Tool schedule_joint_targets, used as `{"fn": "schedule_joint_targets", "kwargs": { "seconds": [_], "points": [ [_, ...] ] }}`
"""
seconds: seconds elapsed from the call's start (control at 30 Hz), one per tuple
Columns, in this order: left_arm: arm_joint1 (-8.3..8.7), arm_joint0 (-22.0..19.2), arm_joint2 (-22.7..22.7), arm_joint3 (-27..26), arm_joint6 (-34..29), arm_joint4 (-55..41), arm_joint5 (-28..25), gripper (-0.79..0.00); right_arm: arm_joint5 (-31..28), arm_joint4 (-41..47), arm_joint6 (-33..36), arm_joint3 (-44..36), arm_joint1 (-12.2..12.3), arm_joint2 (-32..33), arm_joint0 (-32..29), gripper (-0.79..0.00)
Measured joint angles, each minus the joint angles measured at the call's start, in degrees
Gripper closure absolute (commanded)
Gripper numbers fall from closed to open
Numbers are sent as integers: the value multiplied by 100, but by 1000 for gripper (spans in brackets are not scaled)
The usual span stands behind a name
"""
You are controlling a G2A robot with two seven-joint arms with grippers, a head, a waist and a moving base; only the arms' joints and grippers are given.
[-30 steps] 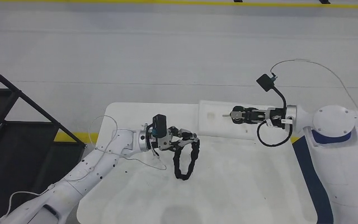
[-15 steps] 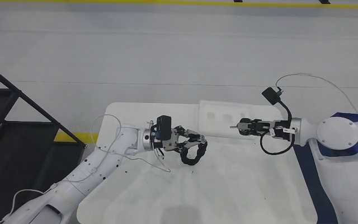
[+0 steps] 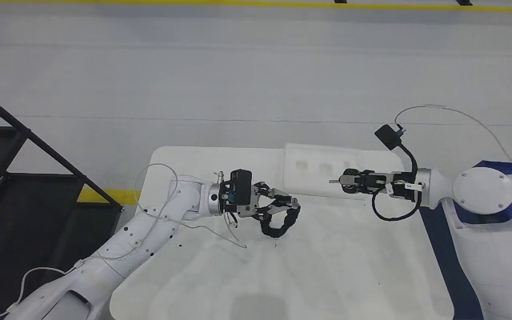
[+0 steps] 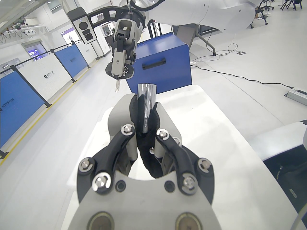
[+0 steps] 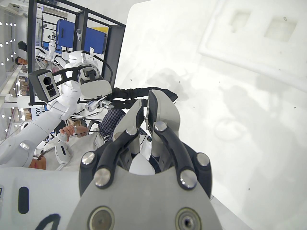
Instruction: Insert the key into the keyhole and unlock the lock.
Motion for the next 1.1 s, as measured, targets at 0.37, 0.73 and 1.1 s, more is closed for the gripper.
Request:
{"fn": "schedule_joint_targets", "kwargs": {
  "seconds": [0.37, 0.73, 1.1],
  "points": [
    [-294, 17, 300, 450, 607, -5, 615, 0, 794, 208, 420, -653, 98, 66, 86, 0],
    [-944, -570, 1144, 1595, 1761, 593, 1199, 0, 885, 156, 533, -1130, 197, -54, -32, 0],
    [-1311, -866, 1341, 2162, 1821, 776, 1393, 0, 942, 21, 432, -1284, 277, -183, -84, 0]
  ]
}}
